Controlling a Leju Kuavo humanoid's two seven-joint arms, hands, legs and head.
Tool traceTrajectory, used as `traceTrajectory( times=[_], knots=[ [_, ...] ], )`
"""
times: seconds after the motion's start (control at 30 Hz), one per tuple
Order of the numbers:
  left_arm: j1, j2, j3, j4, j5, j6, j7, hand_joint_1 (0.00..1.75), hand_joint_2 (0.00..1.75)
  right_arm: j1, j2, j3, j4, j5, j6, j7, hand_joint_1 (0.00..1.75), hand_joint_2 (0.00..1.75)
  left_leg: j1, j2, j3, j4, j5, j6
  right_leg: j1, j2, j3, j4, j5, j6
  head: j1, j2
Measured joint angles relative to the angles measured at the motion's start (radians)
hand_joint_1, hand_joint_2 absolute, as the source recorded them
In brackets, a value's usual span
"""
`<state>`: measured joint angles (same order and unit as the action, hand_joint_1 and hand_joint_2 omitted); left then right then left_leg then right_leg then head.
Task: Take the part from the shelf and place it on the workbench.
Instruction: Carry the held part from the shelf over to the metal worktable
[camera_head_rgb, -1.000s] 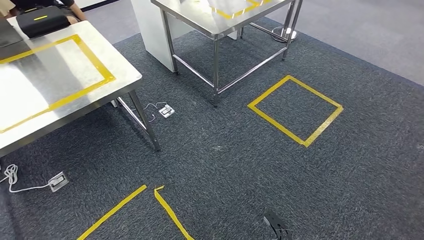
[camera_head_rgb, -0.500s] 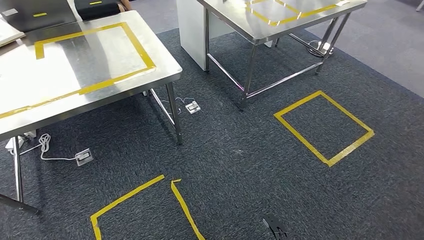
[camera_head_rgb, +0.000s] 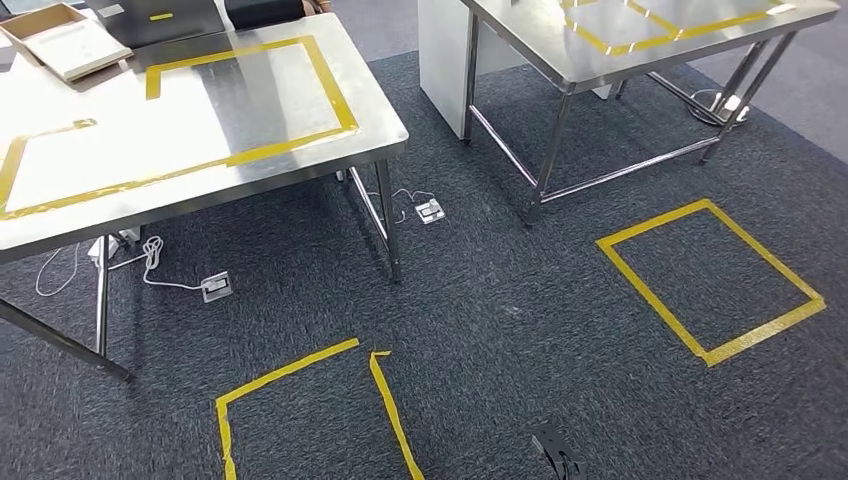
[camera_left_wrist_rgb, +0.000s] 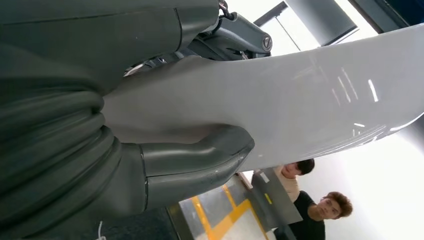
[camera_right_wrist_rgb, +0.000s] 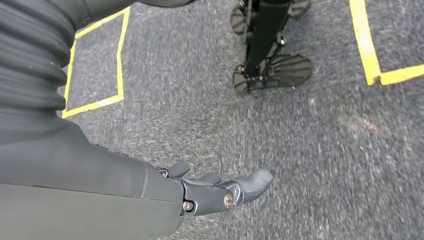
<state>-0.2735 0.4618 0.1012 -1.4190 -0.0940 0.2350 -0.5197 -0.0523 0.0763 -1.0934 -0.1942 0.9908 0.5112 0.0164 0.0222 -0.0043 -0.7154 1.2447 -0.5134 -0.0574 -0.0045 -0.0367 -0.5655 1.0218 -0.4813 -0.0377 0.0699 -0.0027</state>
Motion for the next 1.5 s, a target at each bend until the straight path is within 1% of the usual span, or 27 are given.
traceTrajectory(
  times=[0.03,0.1,0.13,0.23,0.27,0.37,0.43,0.5,0.53,0.57,0.6,0.67,0.73,0.8,0.9,0.97,1.03,1.07,1.1,1.17,1.2,1.23,1.3,1.37,1.4,1.43,1.5],
  knots=[
    [0.002,0.000,0.000,-0.005,-0.003,0.000,0.001,1.75,1.75,0.000,0.000,-0.003,0.000,-0.002,0.000,0.007,0.00,1.75,0.001,0.006,0.039,-0.068,0.028,0.001,0.000,-0.005,0.000,0.003,-0.002,0.003,0.000,0.000],
    [0.002,-0.001,0.001,-0.013,-0.005,0.000,0.002,1.75,1.75,-0.001,0.000,-0.007,0.000,-0.004,0.000,0.019,0.00,1.75,-0.003,0.018,0.104,-0.179,0.055,0.010,0.004,-0.011,-0.003,0.011,-0.007,0.013,0.000,0.000],
    [0.003,-0.001,0.002,-0.016,-0.006,0.000,0.002,1.75,1.75,-0.001,0.000,-0.009,0.000,-0.005,0.000,0.023,0.00,1.75,-0.005,0.021,0.118,-0.205,0.057,0.016,0.007,-0.013,-0.005,0.015,-0.010,0.015,0.001,0.000],
    [0.006,-0.001,0.003,-0.021,-0.009,0.000,0.004,1.75,1.75,-0.001,0.000,-0.014,0.000,-0.005,0.000,0.026,0.00,1.75,-0.006,0.017,0.119,-0.212,0.059,0.028,0.012,-0.013,-0.007,0.014,-0.008,0.001,0.002,0.000],
    [0.007,-0.001,0.003,-0.023,-0.010,0.000,0.004,1.75,1.75,-0.002,0.000,-0.014,0.000,-0.005,0.000,0.027,0.00,1.75,-0.009,0.016,0.118,-0.211,0.057,0.033,0.010,-0.014,-0.005,0.009,-0.005,0.003,0.002,0.000],
    [0.013,0.002,0.006,-0.035,-0.012,0.000,0.003,1.75,1.75,-0.004,0.000,-0.015,0.000,-0.004,0.000,0.027,0.00,1.75,-0.010,0.013,0.119,-0.219,0.056,0.055,0.004,-0.013,-0.001,0.001,-0.006,0.041,0.002,0.000],
    [0.018,0.002,0.006,-0.045,-0.012,0.000,0.003,1.75,1.75,-0.003,-0.001,-0.015,0.000,-0.002,0.000,0.026,0.00,1.75,-0.003,0.012,0.126,-0.230,0.061,0.065,0.001,0.009,-0.030,0.060,-0.041,0.051,0.005,0.000],
    [0.024,0.000,0.006,-0.052,-0.013,0.000,0.003,1.75,1.75,0.000,-0.001,-0.015,0.000,0.000,0.000,0.026,0.00,1.75,-0.002,0.008,0.127,-0.231,0.060,0.069,-0.002,0.027,-0.096,0.189,-0.098,0.054,0.008,0.000],
    [0.028,-0.002,0.006,-0.054,-0.013,0.000,0.004,1.75,1.75,0.001,-0.001,-0.015,0.000,0.001,0.000,0.026,0.00,1.75,-0.003,0.005,0.127,-0.230,0.058,0.069,-0.004,0.029,-0.129,0.246,-0.115,0.055,0.009,0.000],
    [0.032,-0.004,0.006,-0.056,-0.013,0.000,0.004,1.75,1.75,0.003,-0.001,-0.015,0.000,0.002,0.000,0.026,0.00,1.75,-0.002,0.001,0.128,-0.229,0.055,0.067,-0.005,0.029,-0.147,0.274,-0.113,0.056,0.009,0.000],
    [0.035,-0.005,0.006,-0.058,-0.013,0.000,0.004,1.75,1.75,0.004,-0.001,-0.015,0.000,0.003,0.000,0.026,0.00,1.75,-0.002,-0.003,0.130,-0.227,0.052,0.064,-0.007,0.029,-0.147,0.262,-0.092,0.057,0.009,0.000],
    [0.039,-0.008,0.006,-0.063,-0.014,0.000,0.003,1.75,1.75,0.004,-0.002,-0.015,0.000,0.003,0.000,0.026,0.00,1.75,0.001,-0.011,0.134,-0.220,0.043,0.054,-0.013,0.031,-0.097,0.144,-0.022,0.059,0.009,0.000],
    [0.041,-0.009,0.007,-0.069,-0.016,0.002,0.003,1.75,1.75,0.004,-0.002,-0.015,0.000,0.005,0.000,0.026,0.00,1.75,0.000,-0.018,0.135,-0.212,0.032,0.039,-0.014,0.038,-0.049,0.042,0.009,0.057,0.009,0.000],
    [0.043,-0.009,0.009,-0.072,-0.017,0.003,0.003,1.75,1.75,0.003,-0.002,-0.015,0.000,0.006,0.000,0.027,0.00,1.75,-0.001,-0.022,0.137,-0.213,0.027,0.024,-0.010,0.041,-0.037,0.022,0.000,0.047,0.009,0.000],
    [0.046,-0.008,0.014,-0.075,-0.017,0.003,0.003,1.75,1.75,0.002,-0.002,-0.015,0.000,0.006,0.000,0.026,0.00,1.75,0.003,-0.016,0.140,-0.200,0.017,0.007,-0.010,0.038,-0.017,0.016,-0.008,0.022,0.006,0.000],
    [0.046,-0.008,0.015,-0.076,-0.017,0.003,0.002,1.75,1.75,0.002,-0.002,-0.015,0.000,0.007,0.000,0.025,0.00,1.75,0.003,-0.006,0.092,-0.107,-0.012,0.003,-0.011,0.036,0.004,0.011,-0.020,0.007,0.002,0.000],
    [0.048,-0.009,0.016,-0.074,-0.017,0.003,0.003,1.75,1.75,0.002,-0.002,-0.015,0.000,0.008,0.000,0.024,0.00,1.75,0.002,-0.005,0.005,0.024,-0.042,0.002,-0.008,0.036,0.022,0.011,-0.036,0.000,0.001,0.000],
    [0.050,-0.010,0.016,-0.073,-0.017,0.003,0.003,1.75,1.75,0.003,-0.002,-0.015,0.000,0.009,0.000,0.024,0.00,1.75,0.002,-0.005,-0.029,0.061,-0.038,0.003,-0.006,0.036,0.033,0.011,-0.046,-0.002,0.001,0.000],
    [0.051,-0.010,0.016,-0.072,-0.017,0.003,0.003,1.75,1.75,0.004,-0.002,-0.015,0.000,0.010,0.000,0.023,0.00,1.75,0.001,-0.004,-0.046,0.064,-0.015,0.005,-0.004,0.036,0.046,0.012,-0.056,-0.001,0.001,0.000],
    [0.051,-0.010,0.016,-0.071,-0.017,0.003,0.003,1.75,1.75,0.005,-0.002,-0.015,0.000,0.012,0.000,0.020,0.00,1.75,-0.003,-0.003,-0.024,-0.036,0.077,0.016,-0.003,0.036,0.077,0.011,-0.079,0.001,0.000,0.000],
    [0.050,-0.010,0.016,-0.071,-0.017,0.003,0.003,1.75,1.75,0.006,-0.002,-0.015,0.000,0.012,0.000,0.019,0.00,1.75,-0.008,0.001,0.000,-0.095,0.112,0.024,-0.002,0.036,0.089,0.009,-0.090,0.005,0.000,0.000],
    [0.049,-0.009,0.017,-0.071,-0.017,0.003,0.002,1.75,1.75,0.005,-0.002,-0.015,0.000,0.013,0.000,0.019,0.00,1.75,-0.014,0.005,0.023,-0.148,0.130,0.031,-0.001,0.036,0.098,0.006,-0.101,0.010,-0.002,0.000],
    [0.045,-0.006,0.020,-0.072,-0.017,0.003,0.001,1.75,1.75,0.004,-0.002,-0.015,0.000,0.014,0.000,0.019,0.00,1.75,-0.023,0.010,0.048,-0.193,0.118,0.043,0.000,0.034,0.109,-0.005,-0.110,0.022,-0.007,0.000],
    [0.044,-0.002,0.021,-0.073,-0.017,0.003,-0.001,1.75,1.75,0.002,-0.003,-0.015,0.000,0.015,0.000,0.019,0.00,1.75,-0.022,0.006,0.060,-0.213,0.105,0.052,0.001,0.030,0.114,-0.006,-0.101,0.033,-0.006,0.000],
    [0.045,-0.002,0.022,-0.074,-0.017,0.003,-0.003,1.75,1.75,0.002,-0.003,-0.015,0.001,0.015,0.001,0.020,0.00,1.75,-0.021,0.003,0.071,-0.223,0.101,0.057,0.001,0.029,0.109,0.013,-0.092,0.037,-0.004,0.000],
    [0.046,-0.002,0.022,-0.074,-0.016,0.003,-0.005,1.75,1.75,0.001,-0.003,-0.015,0.001,0.015,0.001,0.020,0.00,1.75,-0.019,0.001,0.083,-0.231,0.096,0.062,0.001,0.030,0.088,0.051,-0.085,0.040,-0.002,0.000],
    [0.051,-0.002,0.022,-0.074,-0.013,0.003,-0.009,1.75,1.75,-0.001,-0.003,-0.015,0.001,0.015,0.002,0.023,0.00,1.75,-0.018,-0.001,0.109,-0.243,0.084,0.069,0.000,0.033,0.011,0.168,-0.100,0.041,0.001,0.000]
  ],
)
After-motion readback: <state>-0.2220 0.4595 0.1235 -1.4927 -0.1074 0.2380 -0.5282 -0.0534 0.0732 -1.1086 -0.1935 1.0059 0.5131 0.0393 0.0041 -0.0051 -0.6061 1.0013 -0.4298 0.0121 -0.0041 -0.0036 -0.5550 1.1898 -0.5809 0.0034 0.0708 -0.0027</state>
